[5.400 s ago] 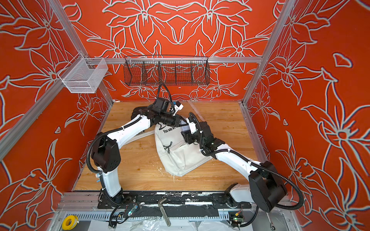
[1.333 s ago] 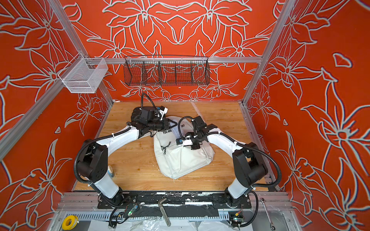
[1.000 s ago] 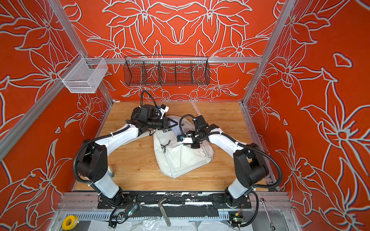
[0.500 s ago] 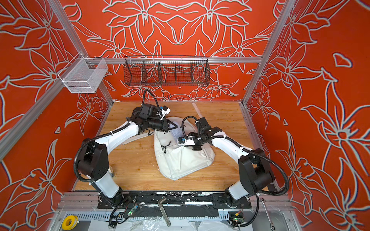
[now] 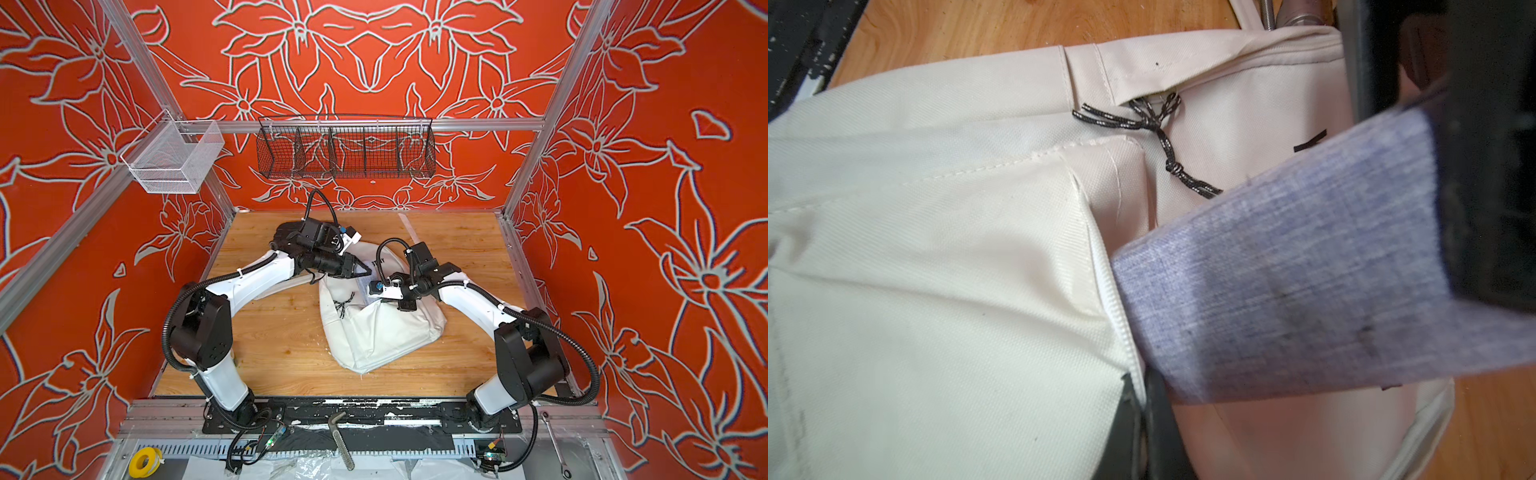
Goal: Pack books, pencil case, and school supplies into a backpack
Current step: Place a glasses case in the student bag.
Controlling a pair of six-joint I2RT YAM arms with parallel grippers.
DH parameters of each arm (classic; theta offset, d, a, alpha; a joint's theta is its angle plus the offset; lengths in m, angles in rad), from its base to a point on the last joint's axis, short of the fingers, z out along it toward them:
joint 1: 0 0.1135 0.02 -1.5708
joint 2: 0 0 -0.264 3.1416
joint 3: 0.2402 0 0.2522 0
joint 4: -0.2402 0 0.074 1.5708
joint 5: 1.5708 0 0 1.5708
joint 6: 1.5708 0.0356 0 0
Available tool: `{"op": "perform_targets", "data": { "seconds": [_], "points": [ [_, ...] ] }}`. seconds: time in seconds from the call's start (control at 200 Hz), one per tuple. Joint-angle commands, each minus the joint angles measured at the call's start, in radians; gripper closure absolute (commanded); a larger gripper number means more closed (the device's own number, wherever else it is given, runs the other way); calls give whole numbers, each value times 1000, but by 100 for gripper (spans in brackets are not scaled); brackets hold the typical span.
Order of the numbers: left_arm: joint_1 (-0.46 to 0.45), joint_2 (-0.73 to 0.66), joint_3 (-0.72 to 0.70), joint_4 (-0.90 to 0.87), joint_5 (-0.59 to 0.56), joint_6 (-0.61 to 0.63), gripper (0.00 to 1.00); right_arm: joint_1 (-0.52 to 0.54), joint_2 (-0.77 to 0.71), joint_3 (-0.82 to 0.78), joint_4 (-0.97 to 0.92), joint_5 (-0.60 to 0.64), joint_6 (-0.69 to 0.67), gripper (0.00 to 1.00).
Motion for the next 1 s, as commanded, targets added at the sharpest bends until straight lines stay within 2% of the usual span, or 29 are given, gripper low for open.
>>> {"op": "perform_targets", "data": {
  "seconds": [0.0, 0.12, 0.175, 0.295, 0.385, 0.48, 0.595, 0.661, 0.731, 0.791, 0.896, 0.996],
  "points": [
    [-5, 29, 61, -211, 174, 106, 100, -8, -26, -6, 172, 15, -29, 100],
    [34, 44, 62, -146, 253, 24, 100, 8, -34, -19, 151, 83, -145, 100],
    [40, 57, 65, -108, 286, -19, 100, 10, -49, -47, 194, 99, -145, 100],
    [32, 127, 171, -273, 303, 61, 100, 10, -66, -76, 240, 129, -112, 100],
    [35, 151, 182, -276, 341, 38, 100, 11, -51, -59, 166, 120, -142, 100],
    [30, 176, 193, -276, 390, 23, 100, 11, -55, -77, 201, 117, -116, 100],
    [21, 213, 245, -400, 382, 114, 100, 11, -40, -44, 202, 100, -92, 100],
    [23, 229, 262, -447, 386, 138, 100, 10, -44, -46, 261, 101, -57, 100],
    [35, 223, 232, -375, 461, 76, 100, 13, -44, -49, 285, 113, -99, 100],
    [40, 205, 197, -277, 469, -3, 100, 14, -43, -58, 293, 119, -130, 100],
    [39, 226, 259, -386, 461, 69, 100, 13, -48, -85, 362, 134, -99, 100],
    [36, 248, 274, -440, 459, 100, 100, 14, -25, -47, 342, 145, -49, 97]
  ]
}}
